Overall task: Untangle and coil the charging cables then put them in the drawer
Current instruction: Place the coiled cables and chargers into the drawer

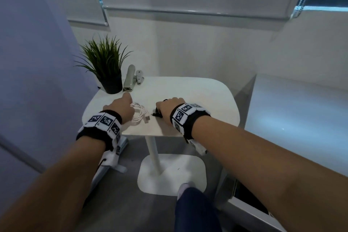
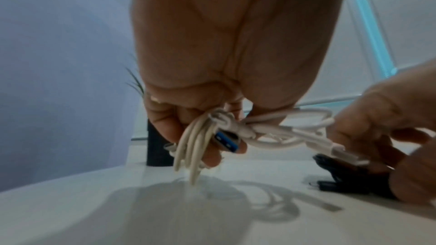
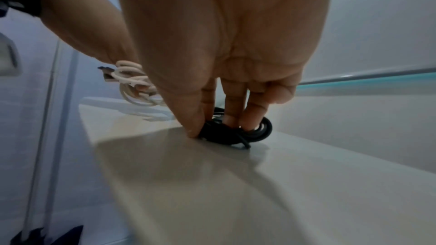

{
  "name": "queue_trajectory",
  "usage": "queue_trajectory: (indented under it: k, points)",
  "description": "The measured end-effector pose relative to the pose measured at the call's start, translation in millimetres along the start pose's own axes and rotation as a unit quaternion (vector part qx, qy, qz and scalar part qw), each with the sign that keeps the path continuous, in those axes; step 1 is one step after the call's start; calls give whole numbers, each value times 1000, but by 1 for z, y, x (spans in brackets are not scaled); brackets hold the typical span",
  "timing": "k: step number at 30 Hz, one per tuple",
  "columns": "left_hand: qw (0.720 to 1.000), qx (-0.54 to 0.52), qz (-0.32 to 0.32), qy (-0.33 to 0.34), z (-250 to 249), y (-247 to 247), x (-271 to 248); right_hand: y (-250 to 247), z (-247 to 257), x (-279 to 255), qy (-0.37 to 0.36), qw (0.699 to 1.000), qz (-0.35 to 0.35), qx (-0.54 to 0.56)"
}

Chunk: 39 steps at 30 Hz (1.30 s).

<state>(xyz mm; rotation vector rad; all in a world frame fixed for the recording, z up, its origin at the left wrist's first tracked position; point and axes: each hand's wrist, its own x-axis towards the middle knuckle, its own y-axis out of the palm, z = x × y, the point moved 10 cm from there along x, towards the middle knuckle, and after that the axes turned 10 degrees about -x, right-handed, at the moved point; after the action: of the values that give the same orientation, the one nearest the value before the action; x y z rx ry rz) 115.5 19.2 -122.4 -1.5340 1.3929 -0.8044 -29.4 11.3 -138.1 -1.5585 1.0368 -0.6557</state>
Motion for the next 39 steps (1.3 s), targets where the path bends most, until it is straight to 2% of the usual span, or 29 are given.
queue_trajectory:
  k: [4, 7, 10, 15, 18, 21, 24, 29, 32, 36, 38, 39]
  points:
    - [995, -58, 2, 78, -58, 4, -21, 17, -45, -48, 60, 995, 3, 77]
    - [985, -101, 14, 140, -111, 10, -48, 23, -86, -98, 117, 975, 21, 190]
    - [969, -143, 49, 193, -162, 25, -82, 32, -130, -147, 168, 945, 32, 278]
    - [943, -150, 146, 258, -228, 80, -133, 52, -184, -224, 209, 921, 76, 320]
    - [933, -154, 197, 258, -252, 120, -164, 72, -207, -266, 240, 904, 108, 338]
    - [917, -200, 262, 227, -261, 166, -187, 92, -221, -300, 262, 891, 134, 346]
    - [911, -191, 305, 201, -261, 206, -204, 111, -223, -326, 261, 877, 172, 365]
    - [909, -91, 358, 194, -254, 244, -221, 142, -225, -353, 261, 882, 215, 329]
    - [907, -52, 369, 195, -251, 249, -226, 157, -220, -366, 244, 898, 264, 253]
    - [902, -16, 384, 199, -252, 252, -231, 184, -220, -384, 235, 903, 327, 151]
    - [897, 10, 391, 204, -253, 252, -236, 220, -245, -381, 241, 902, 344, 97]
    - [895, 23, 396, 206, -254, 252, -238, 269, -267, -370, 248, 902, 343, 81]
